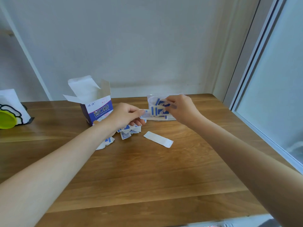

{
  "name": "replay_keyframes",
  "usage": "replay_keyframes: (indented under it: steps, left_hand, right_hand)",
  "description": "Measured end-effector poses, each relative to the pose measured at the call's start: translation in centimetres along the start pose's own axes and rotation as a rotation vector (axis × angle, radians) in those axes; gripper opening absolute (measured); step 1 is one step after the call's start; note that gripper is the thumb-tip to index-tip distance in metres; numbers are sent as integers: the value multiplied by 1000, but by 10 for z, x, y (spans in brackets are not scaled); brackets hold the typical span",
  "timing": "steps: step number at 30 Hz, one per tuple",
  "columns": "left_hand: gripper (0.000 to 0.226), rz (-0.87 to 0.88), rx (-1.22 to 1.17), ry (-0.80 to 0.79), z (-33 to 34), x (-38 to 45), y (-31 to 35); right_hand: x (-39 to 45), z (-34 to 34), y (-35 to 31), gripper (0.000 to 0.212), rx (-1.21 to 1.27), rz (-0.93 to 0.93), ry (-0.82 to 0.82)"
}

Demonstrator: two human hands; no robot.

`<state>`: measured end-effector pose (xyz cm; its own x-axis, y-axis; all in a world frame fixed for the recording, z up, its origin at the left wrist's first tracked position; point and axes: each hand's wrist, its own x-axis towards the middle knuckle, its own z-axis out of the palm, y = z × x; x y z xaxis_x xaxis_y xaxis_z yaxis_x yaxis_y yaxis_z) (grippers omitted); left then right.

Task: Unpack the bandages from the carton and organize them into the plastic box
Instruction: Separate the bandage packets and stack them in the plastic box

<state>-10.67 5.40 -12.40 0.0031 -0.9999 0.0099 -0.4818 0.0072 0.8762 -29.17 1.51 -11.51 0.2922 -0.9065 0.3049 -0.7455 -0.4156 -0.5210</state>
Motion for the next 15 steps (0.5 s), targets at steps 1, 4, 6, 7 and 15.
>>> replay_keyframes:
  steps: [1, 4, 6, 7, 15]
  left_hand:
    - [15, -13, -45, 49, 0, 1, -1]
    - [13, -77, -242, 203, 5, 2, -2]
    - [9, -107, -350, 236, 15, 0, 0]
    - [8, -93, -366, 222, 22, -1, 2]
    - [29, 135, 475, -177, 30, -1, 0]
  right_hand:
    - [-1, -2, 2, 15, 49, 42, 61]
    - [2, -6, 4, 25, 528, 331, 167]
    - [4, -3, -3, 16, 878, 482, 60]
    - [3, 0, -9, 9, 991, 524, -20]
    - [4, 11, -10, 12, 177, 185, 34]
